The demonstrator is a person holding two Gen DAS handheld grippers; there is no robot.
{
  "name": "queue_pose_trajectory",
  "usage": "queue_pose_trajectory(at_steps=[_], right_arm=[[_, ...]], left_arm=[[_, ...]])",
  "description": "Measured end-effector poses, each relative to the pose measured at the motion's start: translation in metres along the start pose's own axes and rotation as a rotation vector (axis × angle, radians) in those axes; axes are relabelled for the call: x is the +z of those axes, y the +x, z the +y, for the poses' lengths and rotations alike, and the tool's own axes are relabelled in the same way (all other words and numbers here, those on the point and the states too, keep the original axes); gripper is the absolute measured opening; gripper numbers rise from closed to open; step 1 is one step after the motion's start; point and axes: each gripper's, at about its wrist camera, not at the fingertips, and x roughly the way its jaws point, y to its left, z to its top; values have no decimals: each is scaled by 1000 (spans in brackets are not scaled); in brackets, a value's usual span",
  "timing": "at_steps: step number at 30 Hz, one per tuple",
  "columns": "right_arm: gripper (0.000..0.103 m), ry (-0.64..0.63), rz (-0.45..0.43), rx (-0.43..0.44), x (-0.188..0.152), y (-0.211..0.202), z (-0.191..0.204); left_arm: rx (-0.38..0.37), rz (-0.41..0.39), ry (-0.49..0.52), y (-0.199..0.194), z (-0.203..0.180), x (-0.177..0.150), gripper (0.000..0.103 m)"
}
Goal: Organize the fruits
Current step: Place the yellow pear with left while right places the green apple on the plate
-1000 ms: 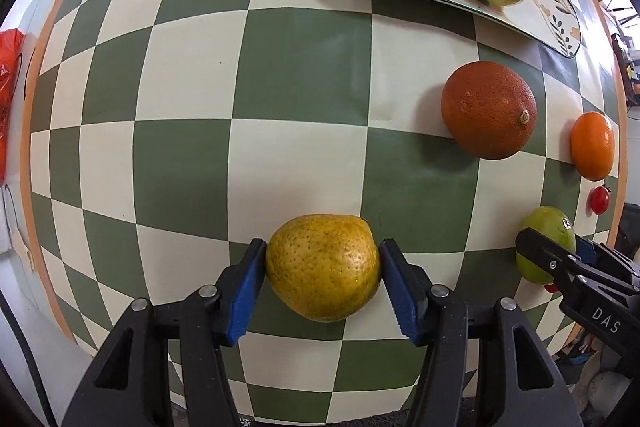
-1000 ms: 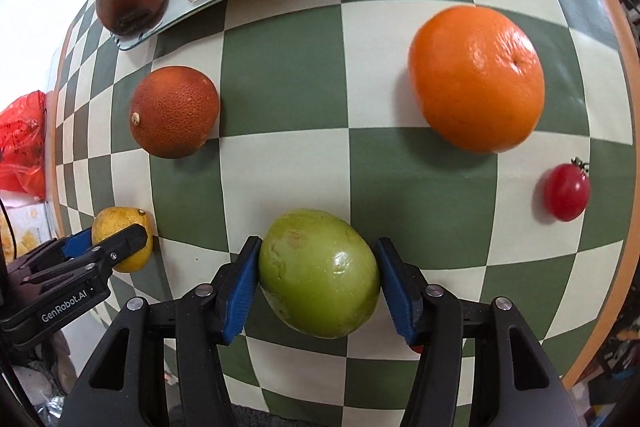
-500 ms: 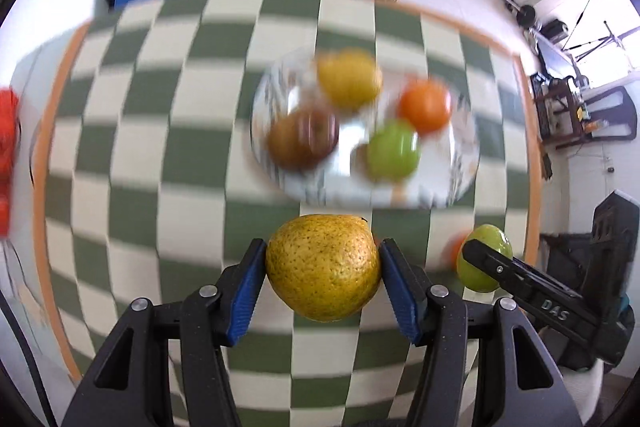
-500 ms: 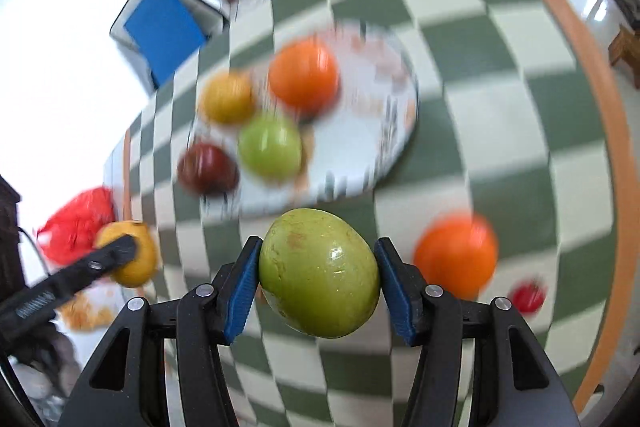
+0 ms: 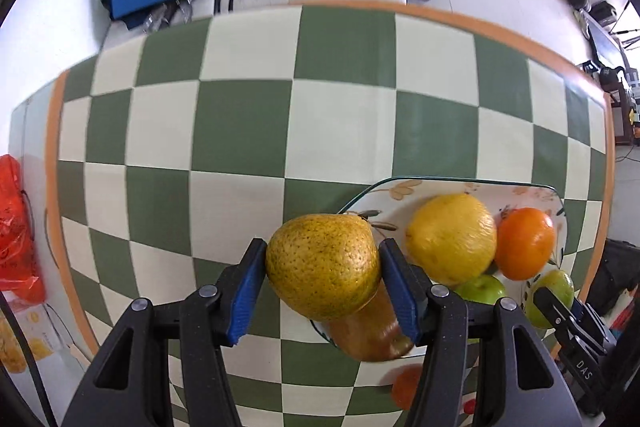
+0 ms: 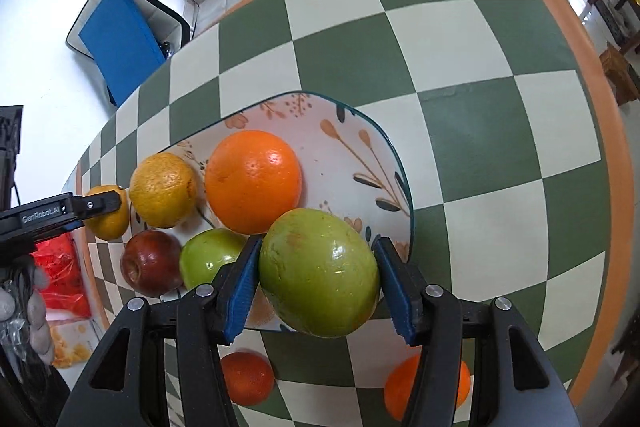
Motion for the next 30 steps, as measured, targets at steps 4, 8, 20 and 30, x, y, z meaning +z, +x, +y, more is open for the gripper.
queue_pose_trajectory(at_steps=[4,8,20,30], right_arm=[[63,21,29,5,0,6,-5],[87,20,22,10,-1,0,-5],[95,-159,-58,-180,-23,-33,30],[95,-236,-146,-235,-60,-77,42]], left_arm=[[-21,5,-25,4,5,3,56],[-29,-11,-31,-1,4,2,81],[66,-166,-16,-31,3,-38,93],[107,-298,-5,-58,-10,-114,93]])
